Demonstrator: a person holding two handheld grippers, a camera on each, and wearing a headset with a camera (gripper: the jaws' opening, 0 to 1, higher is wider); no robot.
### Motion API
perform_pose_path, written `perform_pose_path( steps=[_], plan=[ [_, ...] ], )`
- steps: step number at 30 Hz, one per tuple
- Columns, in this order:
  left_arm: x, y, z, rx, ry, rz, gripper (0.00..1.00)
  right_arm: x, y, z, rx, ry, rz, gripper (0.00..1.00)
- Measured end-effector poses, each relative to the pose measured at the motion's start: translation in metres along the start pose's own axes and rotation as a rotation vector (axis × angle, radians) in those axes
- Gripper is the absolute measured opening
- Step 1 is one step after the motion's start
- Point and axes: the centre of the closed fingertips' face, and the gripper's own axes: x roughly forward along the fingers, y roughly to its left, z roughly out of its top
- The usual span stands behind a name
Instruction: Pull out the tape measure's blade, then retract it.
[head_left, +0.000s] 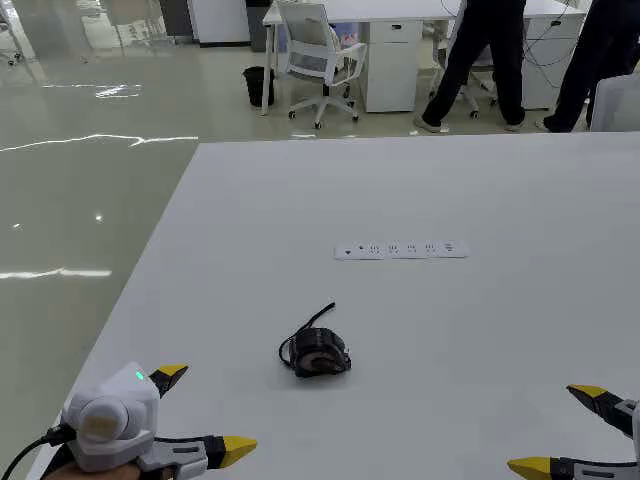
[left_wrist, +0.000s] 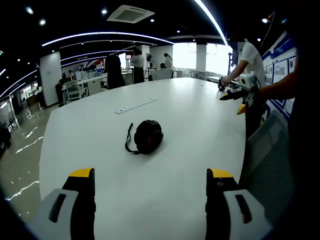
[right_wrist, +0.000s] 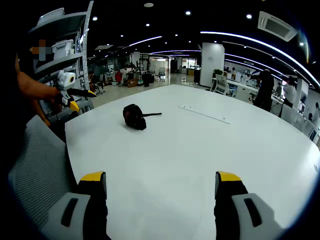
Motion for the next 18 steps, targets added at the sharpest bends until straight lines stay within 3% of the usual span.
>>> perform_pose_path(
  steps=[14,18],
  plan=[
    [-0.006,-0.004,-0.001,-0.004,0.001,0.000,0.91,-0.004,0.003,-0.005,-0.001,0.007,0.001,0.92],
    [-0.013,0.000,-0.005,-0.037,-0.011,0.024,0.92,-0.010,0.000,-0.008,0.009,0.001,-0.015,0.94]
  ],
)
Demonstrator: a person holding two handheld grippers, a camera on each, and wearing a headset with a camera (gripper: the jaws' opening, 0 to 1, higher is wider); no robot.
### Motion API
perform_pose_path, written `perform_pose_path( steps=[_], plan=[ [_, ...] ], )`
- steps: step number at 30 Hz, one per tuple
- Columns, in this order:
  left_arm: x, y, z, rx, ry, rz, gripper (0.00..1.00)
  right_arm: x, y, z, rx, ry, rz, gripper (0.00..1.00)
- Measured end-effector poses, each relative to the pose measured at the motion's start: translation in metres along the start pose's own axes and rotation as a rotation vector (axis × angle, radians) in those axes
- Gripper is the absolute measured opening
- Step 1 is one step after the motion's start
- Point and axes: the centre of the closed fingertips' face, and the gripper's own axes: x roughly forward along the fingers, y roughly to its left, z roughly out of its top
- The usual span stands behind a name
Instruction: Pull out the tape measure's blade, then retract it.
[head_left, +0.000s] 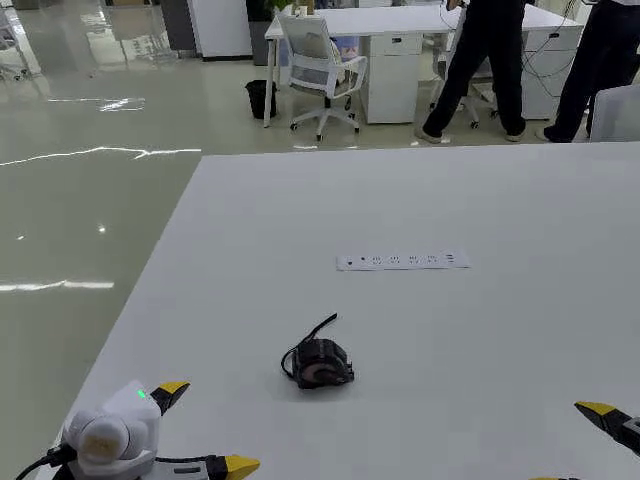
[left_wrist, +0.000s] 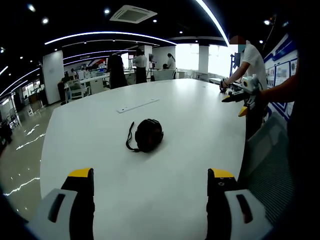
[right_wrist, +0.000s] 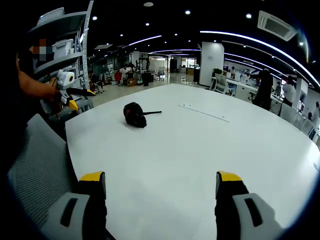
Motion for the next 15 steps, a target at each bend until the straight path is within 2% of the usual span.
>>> perform_pose_path(
  steps=[3,6,12,15],
  plan=[
    [-0.006,0.004,-0.004,-0.030,-0.025,0.036,0.98,-0.006,-0.003,-0.002,0.020,-0.015,-0.021,0.96],
    [-0.011,0.008,-0.011,-0.064,-0.026,0.057,0.99,-0.011,-0.006,-0.005,0.031,-0.020,-0.044,1.00],
    [-0.021,0.018,-0.018,-0.076,-0.030,0.092,0.99,-0.021,-0.015,-0.015,0.061,-0.014,-0.084,1.00],
    [-0.024,0.019,-0.018,-0.078,-0.028,0.100,0.99,-0.023,-0.016,-0.017,0.065,-0.014,-0.089,1.00]
  ],
)
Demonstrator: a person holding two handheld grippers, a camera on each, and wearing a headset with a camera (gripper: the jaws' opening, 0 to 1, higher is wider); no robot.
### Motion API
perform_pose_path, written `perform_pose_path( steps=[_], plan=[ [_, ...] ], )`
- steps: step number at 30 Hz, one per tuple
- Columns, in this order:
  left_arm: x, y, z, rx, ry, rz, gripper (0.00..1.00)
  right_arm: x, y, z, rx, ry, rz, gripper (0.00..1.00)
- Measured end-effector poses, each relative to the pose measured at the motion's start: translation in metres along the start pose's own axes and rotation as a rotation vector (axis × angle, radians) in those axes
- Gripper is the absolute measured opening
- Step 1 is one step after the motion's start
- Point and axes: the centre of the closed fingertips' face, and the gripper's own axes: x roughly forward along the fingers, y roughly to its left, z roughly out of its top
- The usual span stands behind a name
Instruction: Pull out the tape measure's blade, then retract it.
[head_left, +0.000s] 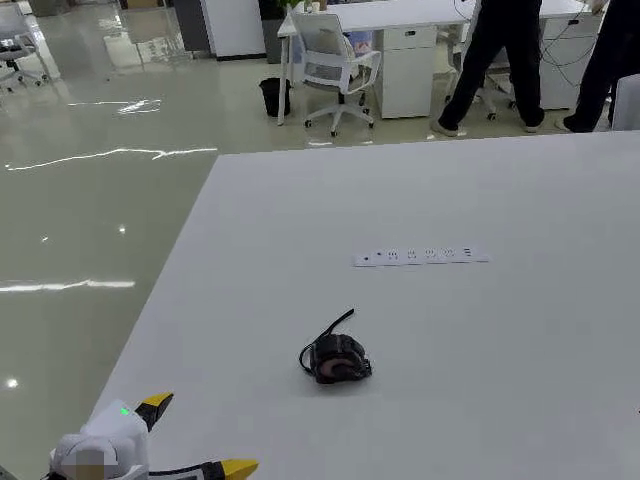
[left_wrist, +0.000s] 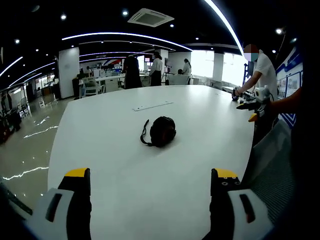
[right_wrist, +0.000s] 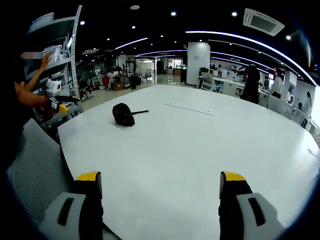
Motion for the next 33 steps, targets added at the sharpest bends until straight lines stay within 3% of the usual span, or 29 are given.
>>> perform_pose_path(
  steps=[6,11,20,22,27,33],
  plan=[
    [0.002,0.001,0.000,0.011,0.004,-0.007,0.99,-0.001,0.007,0.004,-0.005,-0.003,0.006,1.00],
    [0.013,-0.004,0.006,0.035,0.014,-0.037,0.97,0.008,0.012,0.011,-0.020,-0.002,0.033,1.00],
    [0.045,-0.018,0.024,0.099,0.027,-0.104,0.94,0.040,0.029,0.028,-0.082,0.015,0.102,0.97],
    [0.051,-0.021,0.026,0.110,0.028,-0.118,0.93,0.046,0.025,0.029,-0.100,0.023,0.120,0.96],
    [0.063,-0.029,0.028,0.140,0.046,-0.154,0.92,0.058,0.028,0.035,-0.118,0.023,0.146,0.95],
    [0.079,-0.029,0.029,0.174,0.079,-0.192,0.90,0.075,0.032,0.037,-0.140,0.038,0.180,0.91]
  ],
)
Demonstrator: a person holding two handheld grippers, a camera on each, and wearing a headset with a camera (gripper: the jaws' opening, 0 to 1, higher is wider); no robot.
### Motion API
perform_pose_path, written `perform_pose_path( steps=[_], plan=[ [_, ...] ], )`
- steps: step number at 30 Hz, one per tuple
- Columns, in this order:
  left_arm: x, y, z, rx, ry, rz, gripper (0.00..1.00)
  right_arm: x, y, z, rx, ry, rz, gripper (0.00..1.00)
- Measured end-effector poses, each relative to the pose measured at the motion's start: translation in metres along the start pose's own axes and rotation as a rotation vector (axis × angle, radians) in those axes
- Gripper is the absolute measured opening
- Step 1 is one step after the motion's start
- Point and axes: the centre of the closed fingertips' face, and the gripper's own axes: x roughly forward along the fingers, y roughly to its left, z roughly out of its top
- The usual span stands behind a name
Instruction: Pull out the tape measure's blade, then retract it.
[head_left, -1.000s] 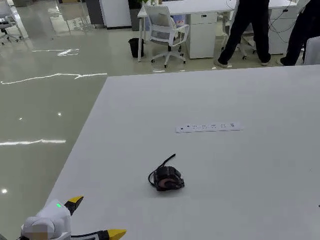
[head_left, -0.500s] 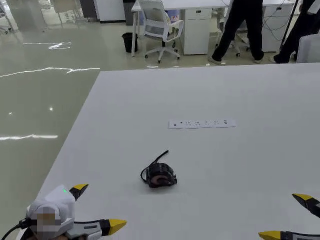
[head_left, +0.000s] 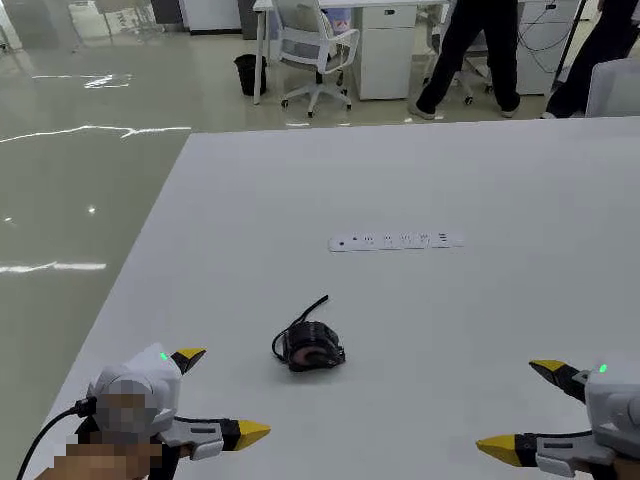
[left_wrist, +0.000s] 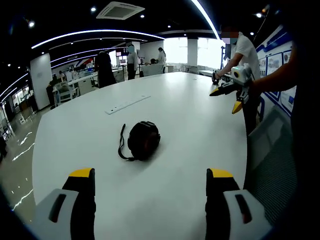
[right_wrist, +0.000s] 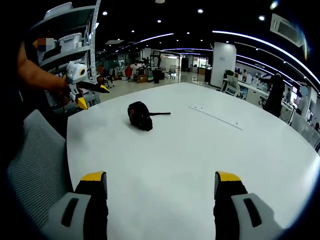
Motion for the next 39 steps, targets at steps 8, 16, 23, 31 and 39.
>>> perform_pose_path(
  steps=[8,16,23,31,39],
  plan=[
    [0.024,0.003,0.000,0.033,0.056,-0.042,0.91,0.026,0.000,0.001,0.005,0.018,0.035,0.87],
    [0.047,0.000,0.017,0.107,0.087,-0.089,0.88,0.057,0.009,0.008,-0.043,0.049,0.103,0.87],
    [0.068,-0.001,0.026,0.163,0.132,-0.129,0.83,0.081,0.012,0.019,-0.069,0.056,0.155,0.85],
    [0.093,-0.005,0.035,0.209,0.166,-0.167,0.78,0.109,0.014,0.037,-0.110,0.056,0.216,0.80],
    [0.117,0.006,0.029,0.304,0.249,-0.153,0.70,0.136,0.019,0.054,-0.157,0.070,0.281,0.73]
  ],
)
